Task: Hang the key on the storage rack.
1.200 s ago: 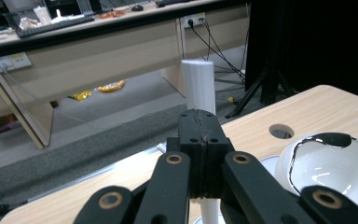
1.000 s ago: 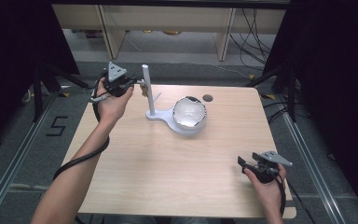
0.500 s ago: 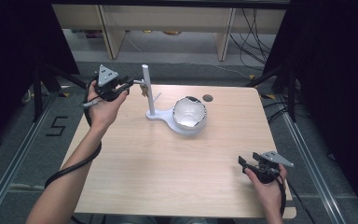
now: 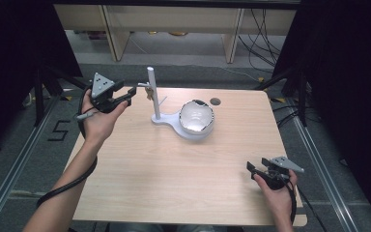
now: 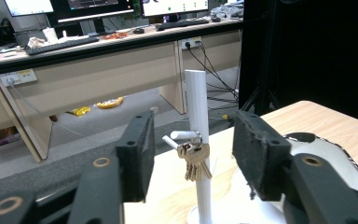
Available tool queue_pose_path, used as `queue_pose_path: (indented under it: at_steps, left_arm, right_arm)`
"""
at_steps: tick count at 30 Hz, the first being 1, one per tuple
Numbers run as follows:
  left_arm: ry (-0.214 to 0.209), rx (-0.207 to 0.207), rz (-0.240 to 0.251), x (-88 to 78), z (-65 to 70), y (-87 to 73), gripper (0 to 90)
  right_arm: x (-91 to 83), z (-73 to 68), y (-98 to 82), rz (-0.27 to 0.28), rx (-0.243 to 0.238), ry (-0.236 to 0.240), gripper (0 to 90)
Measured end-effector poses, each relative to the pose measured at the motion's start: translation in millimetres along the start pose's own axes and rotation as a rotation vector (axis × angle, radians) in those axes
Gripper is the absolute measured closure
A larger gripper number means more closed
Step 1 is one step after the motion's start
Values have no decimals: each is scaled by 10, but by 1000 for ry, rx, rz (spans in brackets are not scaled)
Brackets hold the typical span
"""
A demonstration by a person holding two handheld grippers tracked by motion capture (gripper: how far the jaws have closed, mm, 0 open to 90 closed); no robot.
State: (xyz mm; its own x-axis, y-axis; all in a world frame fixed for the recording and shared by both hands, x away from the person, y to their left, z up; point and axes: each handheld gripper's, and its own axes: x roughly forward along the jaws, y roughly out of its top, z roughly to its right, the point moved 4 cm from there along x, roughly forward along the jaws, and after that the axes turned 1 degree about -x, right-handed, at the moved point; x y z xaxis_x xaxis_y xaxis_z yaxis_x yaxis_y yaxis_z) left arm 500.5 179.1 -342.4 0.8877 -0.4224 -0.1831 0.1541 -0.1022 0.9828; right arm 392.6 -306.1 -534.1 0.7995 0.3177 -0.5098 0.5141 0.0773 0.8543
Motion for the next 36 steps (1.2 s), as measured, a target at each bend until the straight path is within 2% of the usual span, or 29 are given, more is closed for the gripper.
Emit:
queue_pose_path:
  at_steps: [2,4,9,11,14,20,21,22,25,28,36]
  left_arm:
    - [8,15,1,-81,-24,-38,438]
    - [1,3,-6,-159,-31,-88,416]
    - [16,-2,-5,-391,-86,-213,388]
    - [22,-5,0,-481,-107,-268,382]
    - [30,2,2,-612,-117,-356,374]
    - [51,22,-10,-831,-127,-570,364]
    - [57,27,-18,-863,-131,-616,360]
    - [61,29,-25,-892,-133,-670,357]
    - [71,40,-48,-978,-140,-848,345]
    - [78,25,-63,-1043,-162,-1024,341]
    - [106,-15,-118,-1209,-279,-1573,337]
  right_arm:
    - [-1,-16,3,0,9,9,329]
    - [5,-18,3,0,15,21,329]
    - [16,-21,4,12,13,14,330]
    - [5,-11,-1,-9,-1,-9,331]
    - [4,-20,2,-2,9,5,331]
    - [3,-21,2,-2,8,4,330]
    - [15,-19,4,15,10,15,330]
    - [5,-21,3,3,11,6,330]
    - [16,-21,4,14,8,7,329]
    - [20,-23,2,16,-6,2,330]
    - [2,-34,2,7,-2,-2,328]
